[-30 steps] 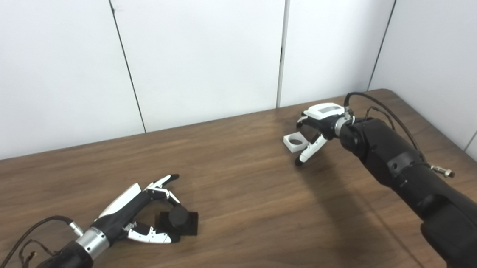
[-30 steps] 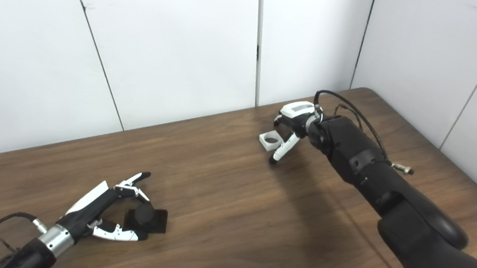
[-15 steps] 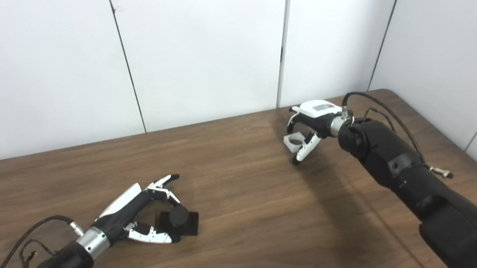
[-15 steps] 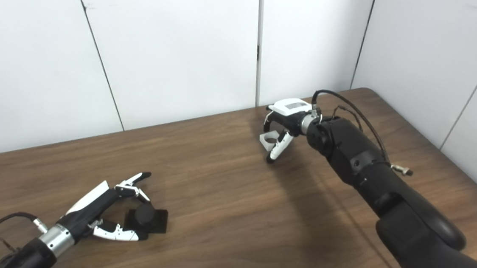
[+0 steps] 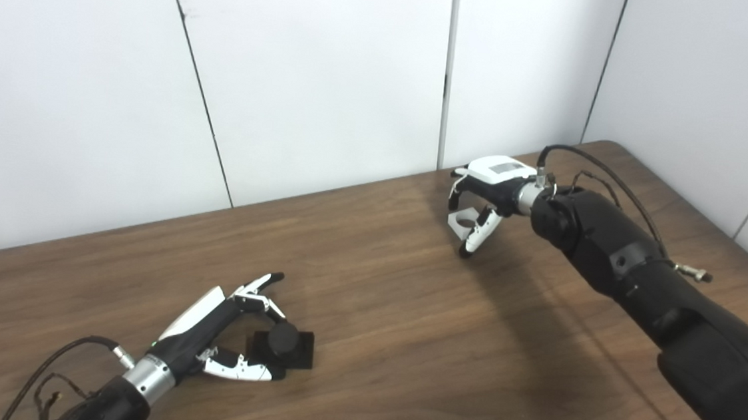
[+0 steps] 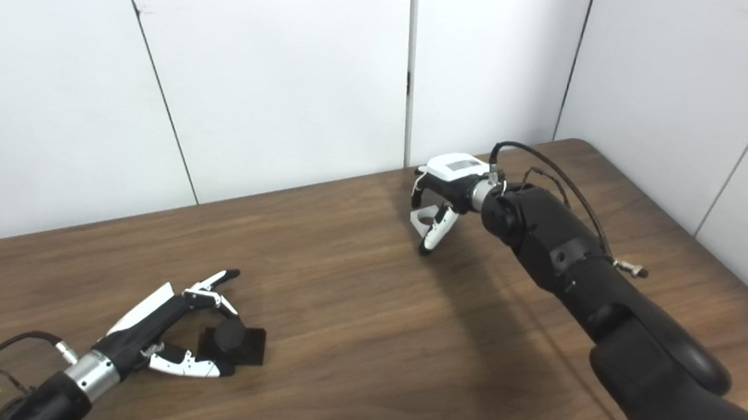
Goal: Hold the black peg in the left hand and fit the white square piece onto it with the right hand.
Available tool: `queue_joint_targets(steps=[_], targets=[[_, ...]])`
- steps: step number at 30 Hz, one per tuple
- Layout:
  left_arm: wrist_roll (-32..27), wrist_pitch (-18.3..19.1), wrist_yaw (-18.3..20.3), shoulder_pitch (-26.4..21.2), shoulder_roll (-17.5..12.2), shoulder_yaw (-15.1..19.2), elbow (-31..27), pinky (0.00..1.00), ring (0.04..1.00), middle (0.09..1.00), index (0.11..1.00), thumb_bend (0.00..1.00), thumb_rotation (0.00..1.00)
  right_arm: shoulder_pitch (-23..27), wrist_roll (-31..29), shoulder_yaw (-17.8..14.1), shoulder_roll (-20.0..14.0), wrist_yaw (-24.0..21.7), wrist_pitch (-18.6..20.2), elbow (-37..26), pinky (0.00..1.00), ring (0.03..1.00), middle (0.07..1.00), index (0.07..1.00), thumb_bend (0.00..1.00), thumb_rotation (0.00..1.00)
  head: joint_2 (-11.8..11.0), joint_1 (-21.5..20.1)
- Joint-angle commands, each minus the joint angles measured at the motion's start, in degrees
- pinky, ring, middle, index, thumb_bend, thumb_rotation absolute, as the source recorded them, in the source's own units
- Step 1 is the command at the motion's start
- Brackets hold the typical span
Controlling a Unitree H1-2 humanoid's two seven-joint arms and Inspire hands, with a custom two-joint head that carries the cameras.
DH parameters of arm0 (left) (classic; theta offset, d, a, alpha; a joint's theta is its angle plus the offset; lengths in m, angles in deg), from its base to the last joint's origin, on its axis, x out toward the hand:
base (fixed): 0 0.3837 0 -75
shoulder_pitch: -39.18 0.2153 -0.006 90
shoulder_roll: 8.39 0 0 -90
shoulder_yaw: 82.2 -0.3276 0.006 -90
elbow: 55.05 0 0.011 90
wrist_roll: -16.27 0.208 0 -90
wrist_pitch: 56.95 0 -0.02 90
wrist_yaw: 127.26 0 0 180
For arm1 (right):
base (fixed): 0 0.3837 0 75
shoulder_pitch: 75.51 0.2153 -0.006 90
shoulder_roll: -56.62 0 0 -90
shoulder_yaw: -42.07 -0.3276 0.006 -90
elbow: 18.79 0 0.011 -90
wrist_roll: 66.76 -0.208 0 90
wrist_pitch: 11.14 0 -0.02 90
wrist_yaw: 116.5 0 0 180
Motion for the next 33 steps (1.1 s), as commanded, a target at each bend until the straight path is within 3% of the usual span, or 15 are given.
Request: queue_joint_targets(steps=[1, 14, 33], targets=[[2.3, 2.8, 5.3, 3.0, -1.1, -1.9, 1.2, 1.0, 1.0, 1.0, 0.49, 0.52, 0.08, 0.4, 1.2, 1.0, 0.4, 0.3, 0.4, 0.1, 1.0, 1.0, 0.961, 0.698, 0.69, 0.31, 0.1, 0.1], [1.8, 3.2, 5.9, 3.2, -1.6, -1.7, 0.8, 1.0, 1.0, 1.0, 0.49, 0.52, 0.08, 1.2, 3.0, 2.2, -1.6, -1.9, 3.7, -0.2, 1.0, 1.0, 0.965, 0.711, 0.7, 0.3, 0.2, -0.3], [1.9, 2.9, 6.1, 3.5, -1.5, -1.2, 0.6, 1.0, 1.0, 1.0, 0.491, 0.52, 0.08, 1.8, 2.9, 3.2, -3.4, -2.7, 3.7, 0.7, 1.0, 1.0, 0.969, 0.723, 0.7, 0.31, 0.5, -0.1]])
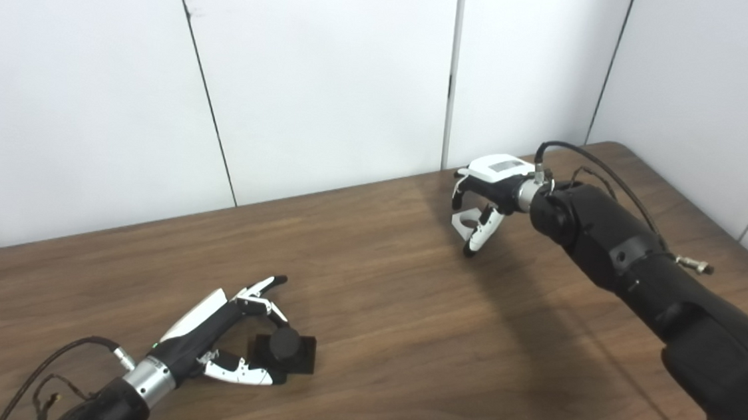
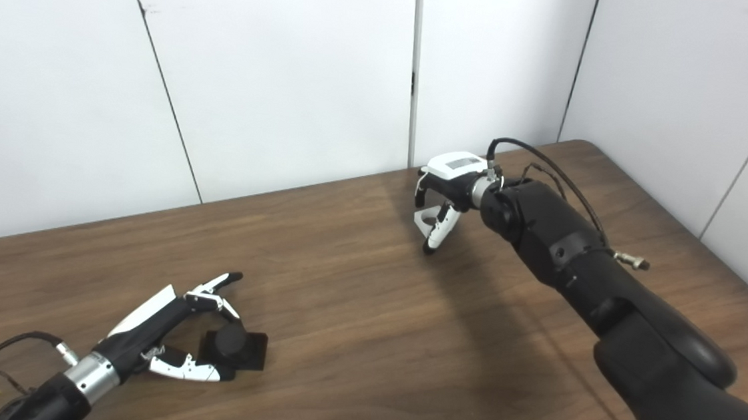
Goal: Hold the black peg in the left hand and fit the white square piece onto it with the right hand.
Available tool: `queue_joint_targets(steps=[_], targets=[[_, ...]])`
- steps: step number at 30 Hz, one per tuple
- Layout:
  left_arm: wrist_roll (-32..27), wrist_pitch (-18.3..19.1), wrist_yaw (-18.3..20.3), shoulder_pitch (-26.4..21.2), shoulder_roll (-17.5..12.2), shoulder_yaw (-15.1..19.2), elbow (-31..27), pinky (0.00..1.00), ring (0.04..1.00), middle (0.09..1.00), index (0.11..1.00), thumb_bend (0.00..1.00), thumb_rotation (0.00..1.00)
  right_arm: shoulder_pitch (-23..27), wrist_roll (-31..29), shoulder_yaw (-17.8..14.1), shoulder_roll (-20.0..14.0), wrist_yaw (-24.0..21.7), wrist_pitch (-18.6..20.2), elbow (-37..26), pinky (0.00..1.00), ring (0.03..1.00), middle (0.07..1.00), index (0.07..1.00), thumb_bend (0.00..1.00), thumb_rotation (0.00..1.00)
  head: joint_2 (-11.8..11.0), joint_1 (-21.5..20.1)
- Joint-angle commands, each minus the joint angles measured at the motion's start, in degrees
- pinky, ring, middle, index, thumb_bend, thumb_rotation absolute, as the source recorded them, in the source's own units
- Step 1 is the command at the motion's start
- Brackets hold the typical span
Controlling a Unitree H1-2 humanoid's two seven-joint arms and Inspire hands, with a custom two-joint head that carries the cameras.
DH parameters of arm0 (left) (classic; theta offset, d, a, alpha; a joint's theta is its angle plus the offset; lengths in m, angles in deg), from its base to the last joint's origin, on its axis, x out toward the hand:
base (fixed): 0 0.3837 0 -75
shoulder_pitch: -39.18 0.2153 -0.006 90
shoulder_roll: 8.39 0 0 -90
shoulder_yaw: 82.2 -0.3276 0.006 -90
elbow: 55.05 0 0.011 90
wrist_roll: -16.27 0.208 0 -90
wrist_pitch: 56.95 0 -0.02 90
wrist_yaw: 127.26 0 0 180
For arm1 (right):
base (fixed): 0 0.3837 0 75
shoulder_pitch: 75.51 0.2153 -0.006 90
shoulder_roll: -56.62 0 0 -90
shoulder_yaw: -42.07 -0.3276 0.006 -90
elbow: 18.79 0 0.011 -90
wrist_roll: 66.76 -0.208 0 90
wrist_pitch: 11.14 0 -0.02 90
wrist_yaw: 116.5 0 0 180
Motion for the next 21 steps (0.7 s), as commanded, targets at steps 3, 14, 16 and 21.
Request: queue_joint_targets(steps=[3, 14, 16, 21], targets=[[1.9, 3.0, 4.9, 2.9, -1.4, -1.5, 1.9, 1.0, 1.0, 1.0, 0.49, 0.52, 0.08, 0.7, 2.3, 0.6, -2.4, -0.6, 1.5, 1.2, 1.0, 1.0, 0.969, 0.721, 0.7, 0.3, 0.1, -0.1], [1.9, 3.5, 5.7, 3.1, -2.2, -1.2, 1.2, 1.0, 1.0, 1.0, 0.491, 0.52, 0.08, 0.2, 2.6, 0.6, -2.7, -1.4, 2.5, 0.0, 1.0, 1.0, 0.963, 0.715, 0.71, 0.3, -0.3, -3.7], [1.9, 2.6, 5.4, 3.2, -2.1, -1.1, 1.7, 1.0, 1.0, 1.0, 0.491, 0.52, 0.08, 0.3, 3.0, 0.9, -2.8, -1.8, 2.9, -0.1, 1.0, 1.0, 0.967, 0.72, 0.71, 0.31, -0.2, -3.7], [2.1, 2.3, 5.2, 3.2, -2.0, -1.1, 1.9, 1.0, 1.0, 1.0, 0.491, 0.52, 0.08, 0.3, 3.1, 1.4, -3.0, -2.3, 3.4, -0.6, 1.0, 1.0, 0.971, 0.721, 0.71, 0.32, -0.1, -3.5]])
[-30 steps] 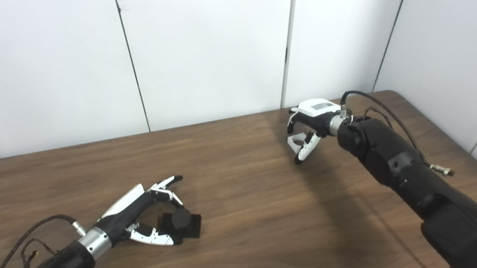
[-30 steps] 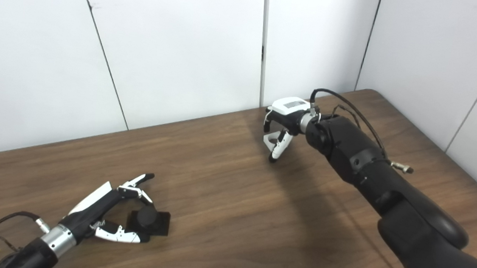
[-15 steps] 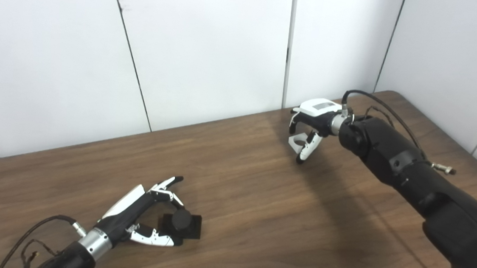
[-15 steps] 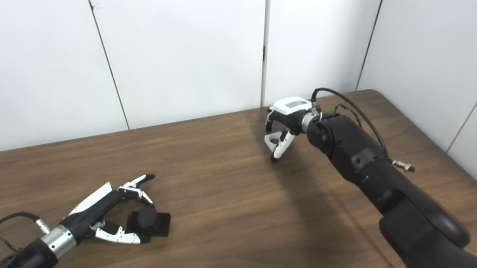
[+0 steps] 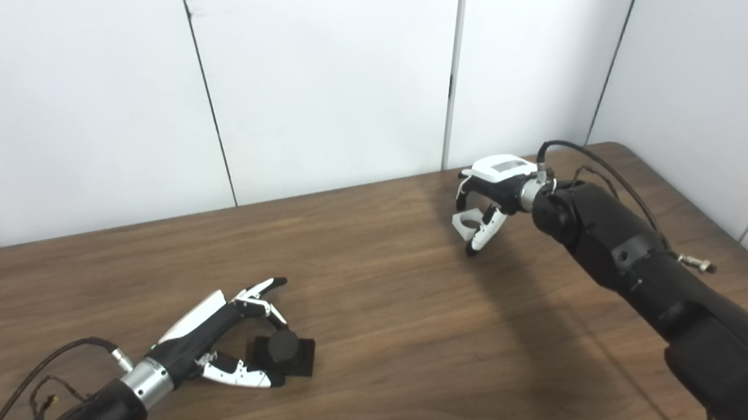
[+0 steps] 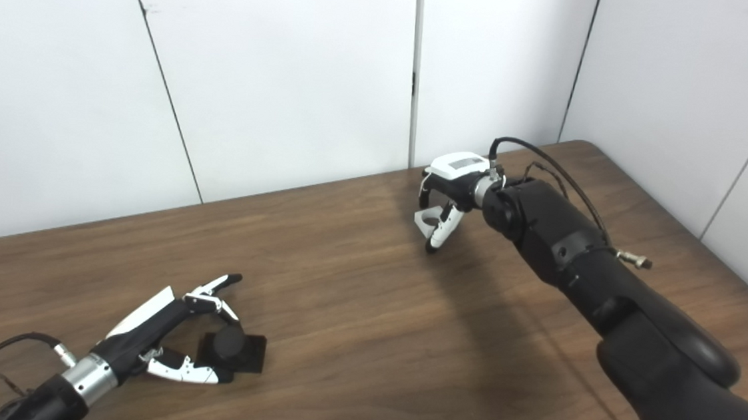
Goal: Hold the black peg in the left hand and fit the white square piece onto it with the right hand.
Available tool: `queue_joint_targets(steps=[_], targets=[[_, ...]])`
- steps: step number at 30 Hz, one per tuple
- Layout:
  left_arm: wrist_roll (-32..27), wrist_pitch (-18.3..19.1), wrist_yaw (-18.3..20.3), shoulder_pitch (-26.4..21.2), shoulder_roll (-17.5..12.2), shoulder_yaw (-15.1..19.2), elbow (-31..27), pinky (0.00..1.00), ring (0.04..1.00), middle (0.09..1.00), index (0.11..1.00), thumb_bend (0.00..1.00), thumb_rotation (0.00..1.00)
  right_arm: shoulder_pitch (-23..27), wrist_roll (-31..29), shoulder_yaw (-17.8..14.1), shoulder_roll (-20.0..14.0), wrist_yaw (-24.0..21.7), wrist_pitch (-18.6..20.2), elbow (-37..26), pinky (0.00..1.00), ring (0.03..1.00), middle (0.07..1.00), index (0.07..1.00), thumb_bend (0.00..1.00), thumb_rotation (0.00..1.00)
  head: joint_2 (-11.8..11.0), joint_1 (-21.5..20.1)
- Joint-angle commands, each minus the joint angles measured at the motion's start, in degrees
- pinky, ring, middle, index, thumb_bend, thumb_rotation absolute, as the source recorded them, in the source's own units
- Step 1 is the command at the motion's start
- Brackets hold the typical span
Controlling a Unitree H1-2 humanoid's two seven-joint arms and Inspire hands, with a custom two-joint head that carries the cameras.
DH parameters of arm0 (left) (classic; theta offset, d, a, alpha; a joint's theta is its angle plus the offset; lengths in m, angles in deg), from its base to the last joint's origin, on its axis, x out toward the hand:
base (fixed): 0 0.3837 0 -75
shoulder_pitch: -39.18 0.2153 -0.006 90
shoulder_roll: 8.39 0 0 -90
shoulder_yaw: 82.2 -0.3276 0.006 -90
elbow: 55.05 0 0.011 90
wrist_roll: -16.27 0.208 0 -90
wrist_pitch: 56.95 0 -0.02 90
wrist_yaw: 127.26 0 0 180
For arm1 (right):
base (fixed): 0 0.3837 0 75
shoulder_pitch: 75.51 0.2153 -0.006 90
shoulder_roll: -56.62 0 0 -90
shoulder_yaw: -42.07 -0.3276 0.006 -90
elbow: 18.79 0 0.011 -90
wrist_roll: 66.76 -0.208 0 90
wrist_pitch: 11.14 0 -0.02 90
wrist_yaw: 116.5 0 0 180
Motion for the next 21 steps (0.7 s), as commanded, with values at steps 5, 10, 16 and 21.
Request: queue_joint_targets(steps=[5, 10, 16, 21], targets=[[2.2, 2.5, 4.8, 2.9, -1.9, -1.6, 2.1, 1.0, 1.0, 1.0, 0.491, 0.52, 0.08, 0.0, 2.7, 0.6, -2.5, -0.8, 2.3, -0.1, 1.0, 1.0, 0.968, 0.717, 0.71, 0.32, 0.2, -0.1], [2.2, 2.5, 4.8, 3.0, -1.9, -1.7, 2.2, 1.0, 1.0, 1.0, 0.491, 0.52, 0.08, -0.3, 2.2, 0.3, -2.7, -0.9, 2.3, 0.0, 1.0, 1.0, 0.966, 0.716, 0.71, 0.3, 0.2, -0.1], [1.9, 1.8, 4.8, 2.9, -1.8, -1.6, 2.7, 1.0, 1.0, 1.0, 0.491, 0.52, 0.08, -0.6, 2.3, 0.3, -2.5, 0.0, 1.7, 0.0, 1.0, 1.0, 0.951, 0.67, 0.7, 0.28, 0.3, 0.1], [1.9, 1.7, 4.8, 3.0, -1.9, -1.6, 2.6, 1.0, 1.0, 1.0, 0.491, 0.52, 0.08, -1.0, 1.9, 0.1, -2.3, 2.9, -0.3, 0.6, 1.0, 0.999, 0.922, 0.498, 0.53, 0.16, 0.2, -0.1]])
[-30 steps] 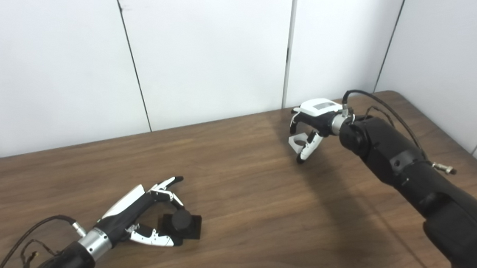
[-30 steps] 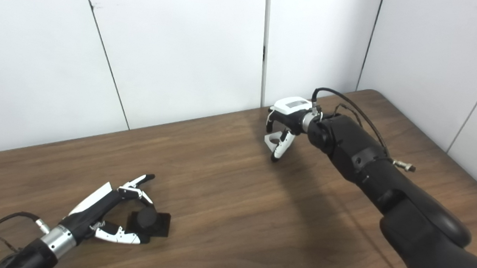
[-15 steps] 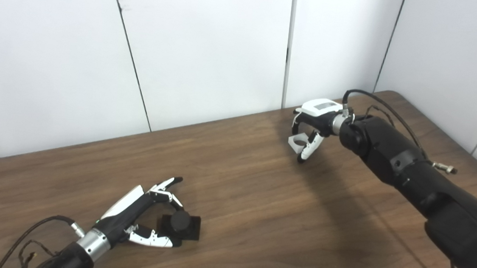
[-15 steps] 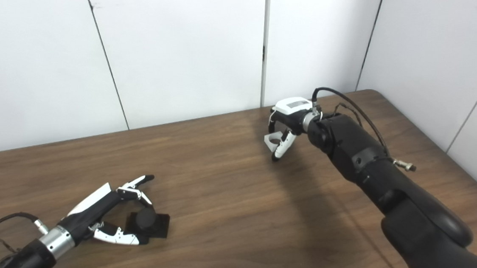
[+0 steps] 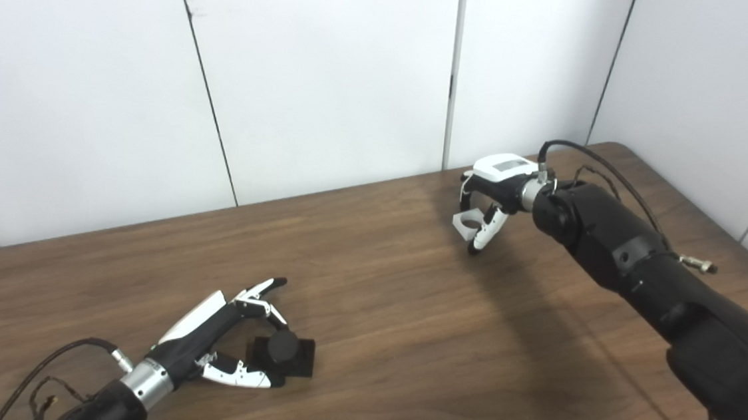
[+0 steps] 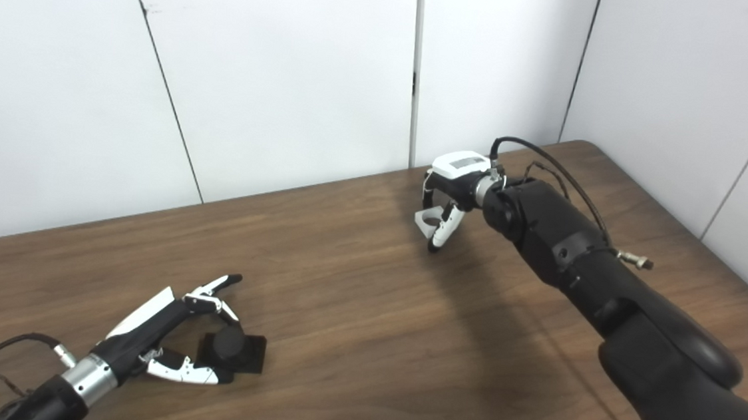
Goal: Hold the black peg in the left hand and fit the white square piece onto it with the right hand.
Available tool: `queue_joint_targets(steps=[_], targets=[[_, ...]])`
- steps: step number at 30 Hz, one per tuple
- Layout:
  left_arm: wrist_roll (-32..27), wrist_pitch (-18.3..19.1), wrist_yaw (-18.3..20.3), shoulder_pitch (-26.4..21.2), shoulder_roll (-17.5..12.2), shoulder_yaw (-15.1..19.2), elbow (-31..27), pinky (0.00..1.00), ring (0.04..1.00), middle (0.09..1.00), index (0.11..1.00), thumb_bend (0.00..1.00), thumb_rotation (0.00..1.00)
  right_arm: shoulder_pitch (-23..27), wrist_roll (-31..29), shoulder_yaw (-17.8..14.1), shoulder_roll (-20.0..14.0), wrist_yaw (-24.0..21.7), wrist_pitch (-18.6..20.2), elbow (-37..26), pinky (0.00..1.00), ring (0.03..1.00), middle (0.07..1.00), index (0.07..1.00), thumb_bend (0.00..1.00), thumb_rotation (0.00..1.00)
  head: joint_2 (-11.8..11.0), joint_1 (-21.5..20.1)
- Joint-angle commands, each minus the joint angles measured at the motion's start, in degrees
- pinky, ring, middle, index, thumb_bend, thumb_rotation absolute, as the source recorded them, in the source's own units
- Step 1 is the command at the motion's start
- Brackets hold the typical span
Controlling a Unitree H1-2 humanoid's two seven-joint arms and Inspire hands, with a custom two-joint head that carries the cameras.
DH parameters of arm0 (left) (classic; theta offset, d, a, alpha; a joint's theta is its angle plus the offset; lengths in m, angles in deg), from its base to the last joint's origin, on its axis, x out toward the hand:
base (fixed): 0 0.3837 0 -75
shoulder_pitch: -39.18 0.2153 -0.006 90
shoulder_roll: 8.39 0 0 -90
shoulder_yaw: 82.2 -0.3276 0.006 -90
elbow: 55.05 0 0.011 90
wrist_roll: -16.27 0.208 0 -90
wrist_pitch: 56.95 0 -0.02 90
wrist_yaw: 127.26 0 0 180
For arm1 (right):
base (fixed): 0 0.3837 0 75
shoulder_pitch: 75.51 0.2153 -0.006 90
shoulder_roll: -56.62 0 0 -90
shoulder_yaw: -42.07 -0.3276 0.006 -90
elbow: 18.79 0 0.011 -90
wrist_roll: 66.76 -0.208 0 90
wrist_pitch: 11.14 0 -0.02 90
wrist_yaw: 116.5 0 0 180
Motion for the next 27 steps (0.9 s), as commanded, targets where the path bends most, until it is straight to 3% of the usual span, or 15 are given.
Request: queue_joint_targets(steps=[1, 18, 27], targets=[[1.9, 1.9, 4.8, 3.0, -2.0, -1.6, 2.5, 1.0, 1.0, 1.0, 0.491, 0.52, 0.09, -0.6, 2.3, 0.4, -2.2, 1.2, 0.1, 1.3, 1.0, 0.997, 0.915, 0.491, 0.52, 0.15, 0.1, -0.1], [2.1, 4.1, 5.0, 3.2, -1.5, -1.7, 1.2, 1.0, 1.0, 1.0, 0.491, 0.52, 0.08, -0.9, 1.9, 0.1, -2.8, 2.5, -1.4, 0.9, 1.0, 0.993, 0.899, 0.487, 0.52, 0.15, 0.4, 1.2], [2.6, 6.0, 4.5, 2.9, 0.1, -1.9, 0.8, 1.0, 1.0, 1.0, 0.49, 0.52, 0.08, -1.7, 0.4, -1.8, -4.4, 5.9, -6.9, -2.7, 1.0, 0.989, 0.892, 0.487, 0.52, 0.14, 1.9, 9.6]])
